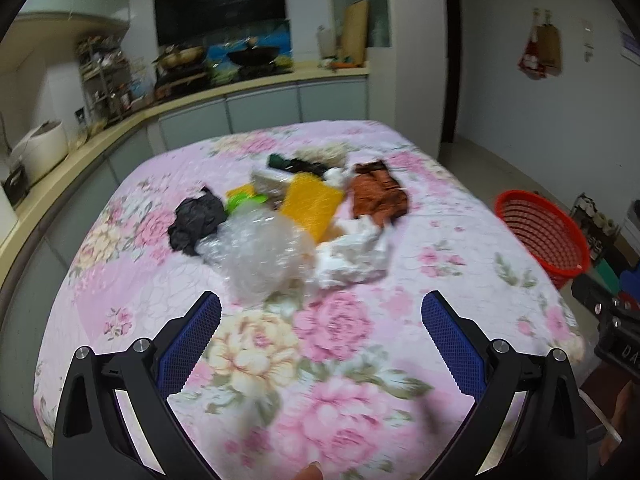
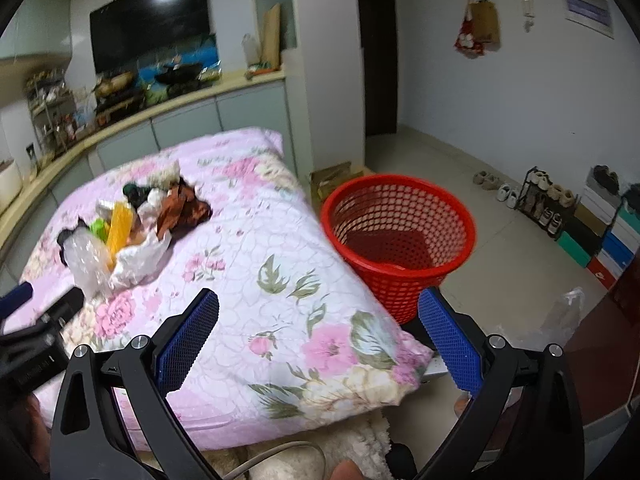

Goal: Collect trash

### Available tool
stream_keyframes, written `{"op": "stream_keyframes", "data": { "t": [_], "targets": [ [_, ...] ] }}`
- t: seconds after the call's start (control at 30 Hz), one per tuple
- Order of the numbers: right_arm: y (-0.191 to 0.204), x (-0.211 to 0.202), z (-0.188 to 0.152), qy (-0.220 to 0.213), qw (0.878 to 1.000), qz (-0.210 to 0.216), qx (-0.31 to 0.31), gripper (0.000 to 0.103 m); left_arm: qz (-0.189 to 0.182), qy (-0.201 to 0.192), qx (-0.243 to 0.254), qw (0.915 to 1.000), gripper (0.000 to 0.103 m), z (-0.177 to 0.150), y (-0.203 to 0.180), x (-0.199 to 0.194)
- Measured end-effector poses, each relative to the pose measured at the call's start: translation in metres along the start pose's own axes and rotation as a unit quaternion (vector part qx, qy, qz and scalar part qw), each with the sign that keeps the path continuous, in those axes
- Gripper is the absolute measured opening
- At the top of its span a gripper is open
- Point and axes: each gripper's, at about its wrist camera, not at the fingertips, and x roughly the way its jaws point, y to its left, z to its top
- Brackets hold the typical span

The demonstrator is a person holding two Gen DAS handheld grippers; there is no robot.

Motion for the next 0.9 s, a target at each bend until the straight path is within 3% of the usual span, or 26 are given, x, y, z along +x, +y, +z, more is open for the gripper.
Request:
{"op": "stream_keyframes", "data": {
  "t": [0.2, 0.4, 0.7, 0.8, 0.87, 0.9],
  "targets": [
    [0.016, 0.033, 0.003, 0.037, 0.999, 0.020, -0.024, 0.098, 0.032, 0.029, -0.046, 0.9980, 0.097, 0.007, 0.052, 0.028],
    [0.028, 0.052, 0.012, 0.059, 0.996, 0.046, -0.043, 0.098, 0.064, 0.049, -0.052, 0.9954, 0.097, 0.006, 0.083, 0.047],
    [0.040, 0.073, 0.026, 0.078, 0.993, 0.074, -0.058, 0.098, 0.012, 0.062, -0.030, 0.9975, 0.097, 0.034, 0.066, 0.070],
    [0.044, 0.075, 0.031, 0.076, 0.992, 0.078, -0.063, 0.098, -0.006, 0.083, -0.026, 0.9962, 0.096, 0.043, 0.058, 0.090],
    [0.044, 0.075, 0.034, 0.074, 0.992, 0.082, -0.065, 0.098, -0.026, 0.103, -0.033, 0.9937, 0.091, 0.045, 0.058, 0.105],
    [0.045, 0.075, 0.037, 0.073, 0.992, 0.084, -0.067, 0.098, -0.036, 0.113, -0.034, 0.9923, 0.080, 0.044, 0.057, 0.110]
  ]
}}
